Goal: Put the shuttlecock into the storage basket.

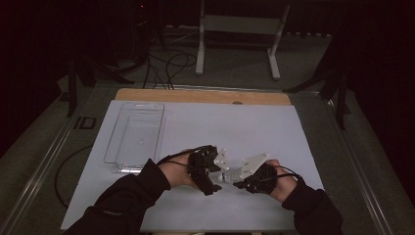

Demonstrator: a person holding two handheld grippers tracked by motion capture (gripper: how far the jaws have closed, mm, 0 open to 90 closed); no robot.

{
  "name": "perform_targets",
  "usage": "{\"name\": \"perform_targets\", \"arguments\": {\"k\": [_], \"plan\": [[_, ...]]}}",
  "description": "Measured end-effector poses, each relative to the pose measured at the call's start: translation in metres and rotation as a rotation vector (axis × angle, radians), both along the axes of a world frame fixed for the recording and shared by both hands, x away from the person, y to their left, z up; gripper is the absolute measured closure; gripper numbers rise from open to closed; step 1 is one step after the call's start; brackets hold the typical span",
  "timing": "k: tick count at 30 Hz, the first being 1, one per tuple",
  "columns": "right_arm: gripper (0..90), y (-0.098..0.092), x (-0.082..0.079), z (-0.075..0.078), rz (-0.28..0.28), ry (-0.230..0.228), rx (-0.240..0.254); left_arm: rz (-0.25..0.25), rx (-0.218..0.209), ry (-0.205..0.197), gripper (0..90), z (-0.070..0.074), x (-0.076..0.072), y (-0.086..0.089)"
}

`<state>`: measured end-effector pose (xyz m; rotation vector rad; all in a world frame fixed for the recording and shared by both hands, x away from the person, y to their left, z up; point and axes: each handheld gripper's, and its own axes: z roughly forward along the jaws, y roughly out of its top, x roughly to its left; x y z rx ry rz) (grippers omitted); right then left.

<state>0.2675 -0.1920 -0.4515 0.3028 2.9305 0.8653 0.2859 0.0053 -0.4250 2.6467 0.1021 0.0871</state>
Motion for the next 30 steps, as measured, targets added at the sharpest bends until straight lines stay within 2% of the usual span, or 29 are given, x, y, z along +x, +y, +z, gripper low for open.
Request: {"name": "perform_targets", "arguments": {"k": [9,17,22,30], "plan": [[89.0,0.0,0.0,0.0,0.004,0.002,0.005,-0.013,0.006,0.006,39.0,-0.005,0.001,-0.006],[89.0,0.002,-0.001,0.002,0.014,0.006,0.016,-0.023,0.011,-0.004,46.8,-0.009,0.001,-0.008],[89.0,0.003,-0.002,0.003,0.014,0.005,0.019,-0.017,0.004,0.009,52.3,-0.012,0.001,-0.008],[89.0,0.005,-0.002,0.004,0.024,0.005,0.017,-0.026,0.02,0.013,60.8,-0.015,0.002,-0.008]]}}
